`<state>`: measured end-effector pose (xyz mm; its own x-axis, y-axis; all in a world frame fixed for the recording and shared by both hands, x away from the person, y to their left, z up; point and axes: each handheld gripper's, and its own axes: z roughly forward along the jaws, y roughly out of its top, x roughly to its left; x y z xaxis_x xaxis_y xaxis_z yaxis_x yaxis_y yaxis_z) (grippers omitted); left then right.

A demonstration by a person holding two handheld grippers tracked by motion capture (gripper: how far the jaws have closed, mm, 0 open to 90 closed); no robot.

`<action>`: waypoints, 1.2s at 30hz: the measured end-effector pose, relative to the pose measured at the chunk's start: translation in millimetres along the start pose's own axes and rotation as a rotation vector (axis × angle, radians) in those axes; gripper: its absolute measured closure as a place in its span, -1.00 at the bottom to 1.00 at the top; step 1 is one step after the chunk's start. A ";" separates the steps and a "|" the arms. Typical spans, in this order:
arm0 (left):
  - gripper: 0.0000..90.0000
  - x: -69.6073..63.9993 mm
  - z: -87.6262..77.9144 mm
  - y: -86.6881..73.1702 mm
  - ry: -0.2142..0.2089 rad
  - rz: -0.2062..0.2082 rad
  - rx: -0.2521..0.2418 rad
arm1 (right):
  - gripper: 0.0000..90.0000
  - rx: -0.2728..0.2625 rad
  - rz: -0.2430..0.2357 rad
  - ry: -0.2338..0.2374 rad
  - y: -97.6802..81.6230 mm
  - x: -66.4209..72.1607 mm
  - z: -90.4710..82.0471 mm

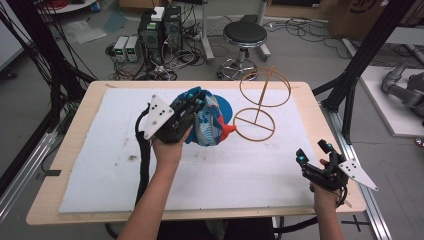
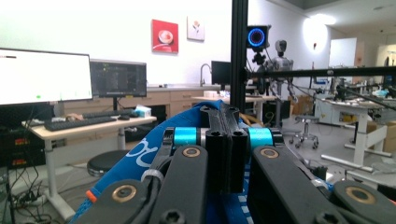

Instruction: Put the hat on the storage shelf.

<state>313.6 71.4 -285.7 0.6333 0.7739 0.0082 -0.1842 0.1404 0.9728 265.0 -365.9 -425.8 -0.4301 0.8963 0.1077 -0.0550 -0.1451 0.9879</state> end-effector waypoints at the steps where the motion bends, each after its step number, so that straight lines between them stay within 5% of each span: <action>1: 0.99 0.1 2.6 2.7 0.001 -0.002 -0.008 | -0.78 0.001 0.003 -0.002 -0.2 -0.1 -0.3; 18: 0.99 -16.5 67.5 51.2 -0.018 0.018 -0.112 | -0.78 -0.008 0.001 0.004 2.4 -0.4 -1.5; 36: 0.99 -35.4 128.1 51.3 -0.032 0.008 -0.136 | -0.78 -0.013 0.022 0.007 0.7 -1.3 -1.4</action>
<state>378.0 -28.0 -206.5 0.6543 0.7558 0.0250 -0.2884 0.2188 0.9322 264.3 -367.7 -425.4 -0.4376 0.8900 0.1282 -0.0570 -0.1697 0.9838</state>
